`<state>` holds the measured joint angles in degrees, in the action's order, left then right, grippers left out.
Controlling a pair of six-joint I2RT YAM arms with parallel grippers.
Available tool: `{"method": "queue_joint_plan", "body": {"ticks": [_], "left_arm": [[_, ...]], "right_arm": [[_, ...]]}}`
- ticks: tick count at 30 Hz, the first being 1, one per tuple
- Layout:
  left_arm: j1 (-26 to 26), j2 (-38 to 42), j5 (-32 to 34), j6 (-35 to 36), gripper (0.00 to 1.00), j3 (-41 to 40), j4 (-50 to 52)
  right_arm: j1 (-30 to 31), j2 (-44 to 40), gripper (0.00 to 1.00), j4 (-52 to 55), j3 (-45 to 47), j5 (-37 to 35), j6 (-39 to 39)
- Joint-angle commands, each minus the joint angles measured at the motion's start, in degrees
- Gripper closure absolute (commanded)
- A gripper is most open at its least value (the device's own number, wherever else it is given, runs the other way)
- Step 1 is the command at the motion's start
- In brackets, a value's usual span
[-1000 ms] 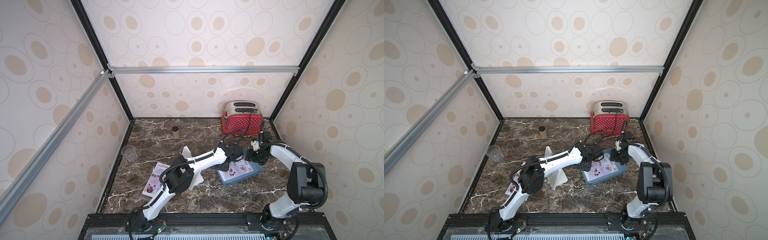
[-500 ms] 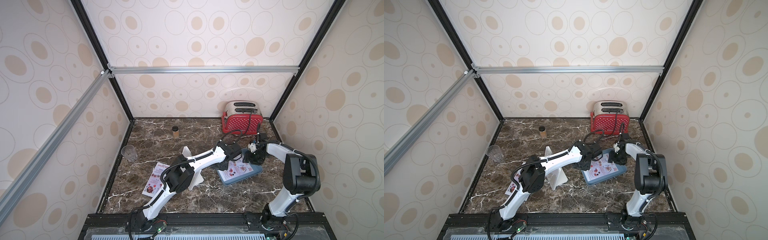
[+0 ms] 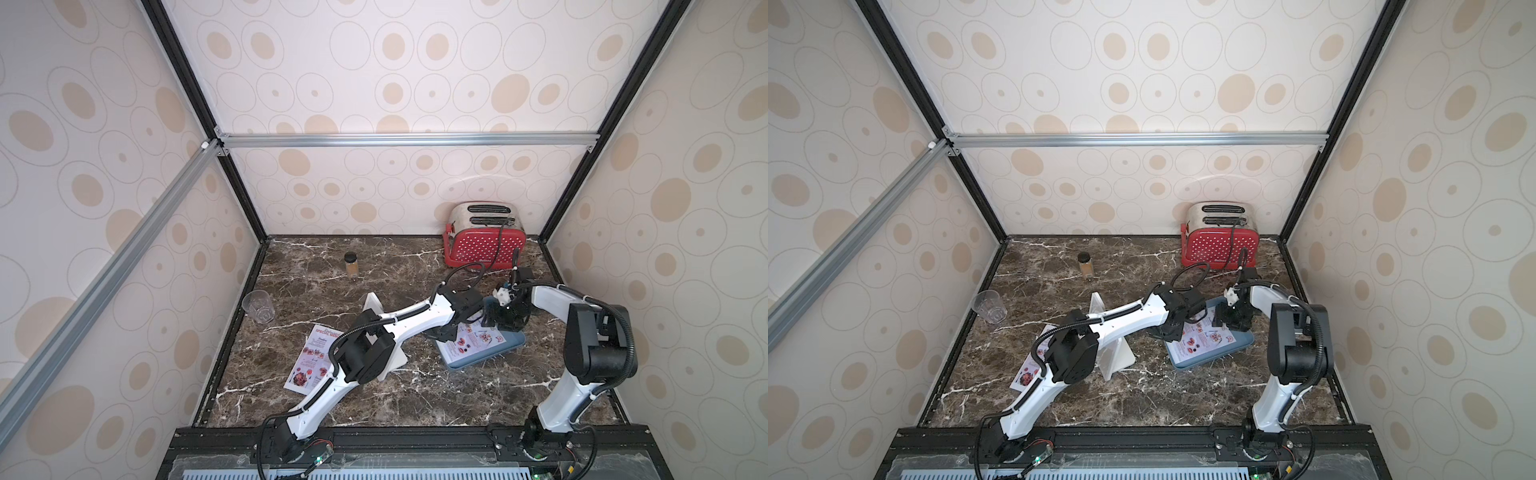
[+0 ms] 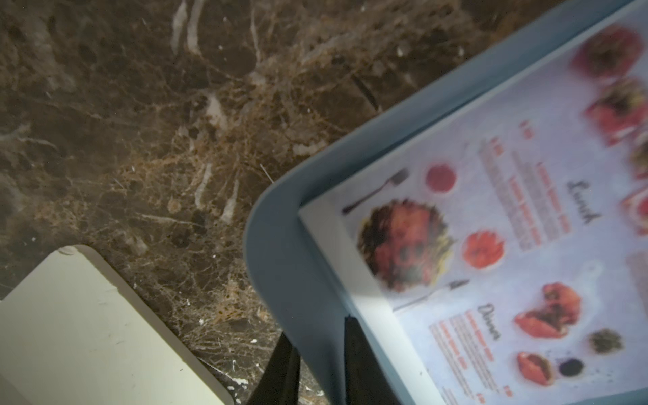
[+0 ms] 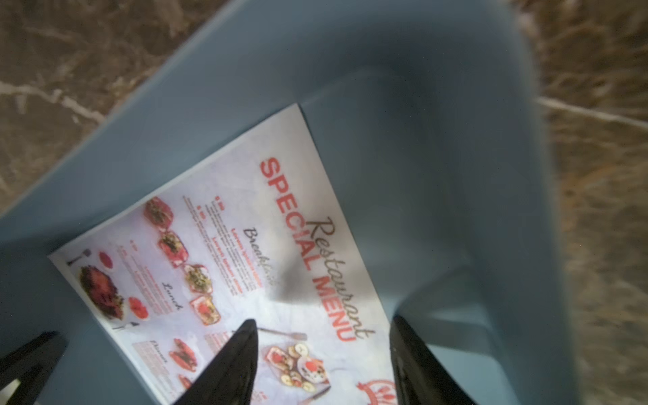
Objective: Replace the menus in the menu holders
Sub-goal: Pick up the menu from the storage box.
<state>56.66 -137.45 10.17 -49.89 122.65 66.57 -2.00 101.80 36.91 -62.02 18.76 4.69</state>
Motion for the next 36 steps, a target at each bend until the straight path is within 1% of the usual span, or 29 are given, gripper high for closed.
{"method": "queue_joint_plan", "body": {"ticks": [1, 6, 8, 10, 11, 12, 15, 17, 19, 21, 22, 23, 26, 31, 36], "left_arm": [[-0.92, -0.85, 1.59, 1.51, 0.78, 2.81, -0.44], [-1.46, -0.55, 2.72, 3.32, 0.77, 2.86, -2.03], [-1.55, -0.45, 3.11, 3.95, 0.75, 2.86, -2.38], [-1.55, 0.23, 4.6, 4.41, 0.68, 2.87, -2.42], [-1.56, 1.16, 5.94, 4.72, 0.64, 2.55, -2.72], [-1.53, 2.4, 7.75, 5.28, 0.58, 1.78, -3.19], [-1.34, 7.43, 13.39, 6.92, 0.46, -1.86, -5.94], [-0.33, 11.77, 16.49, 10.67, 0.42, -5.29, -10.18], [1.69, 15.15, 17.75, 15.5, 0.39, -8.22, -14.95], [4.69, 17.53, 17.41, 22.46, 0.35, -10.58, -19.05], [5.95, 18.07, 17.48, 24.66, 0.34, -10.98, -19.66], [7.12, 18.64, 16.2, 27.19, 0.33, -11.57, -20.35], [9.8, 20.06, 12.35, 31.8, 0.33, -15.94, -24.81], [13.48, 18.71, 12.66, 37.65, 0.29, -18.55, -27.62], [13.91, 15.44, 13.39, 38.97, 0.26, -18.74, -29.91]], "right_arm": [[0.25, 2.46, 0.39, 1.61, 2.91, 10.26, 0.24], [0.27, 1.5, 0.39, 0.11, 4.49, 16.45, 0.82], [0.23, 1.38, 0.39, -0.35, 4.78, 18.2, 1.25], [0.17, 0.92, 0.39, -1.02, 5.29, 18.93, 1.79], [0.2, 0.76, 0.39, -1.28, 5.42, 18.97, 2.05], [0.09, 0.68, 0.39, -1.61, 5.56, 19.31, 2.45], [-0.01, 0.76, 0.39, -2.63, 5.6, 20.89, 3.68], [-0.02, 0.86, 0.4, -2.95, 5.42, 21.34, 4.22], [-0.04, 1.11, 0.39, -3.27, 5.44, 21.96, 4.7], [-0.03, 1.19, 0.4, -3.41, 5.36, 22.46, 5.1], [-0.03, 1.16, 0.4, -3.38, 5.42, 22.32, 5.29], [-0.04, 1.13, 0.4, -3.46, 5.41, 22.33, 5.39], [-0.2, 1.29, 0.4, -3.44, 5.44, 22.32, 5.81], [-0.42, 1.38, 0.41, -2.65, 5.08, 22.16, 5.79], [-0.42, 1.11, 0.41, -1.23, 4.41, 21.75, 5.76]]}}
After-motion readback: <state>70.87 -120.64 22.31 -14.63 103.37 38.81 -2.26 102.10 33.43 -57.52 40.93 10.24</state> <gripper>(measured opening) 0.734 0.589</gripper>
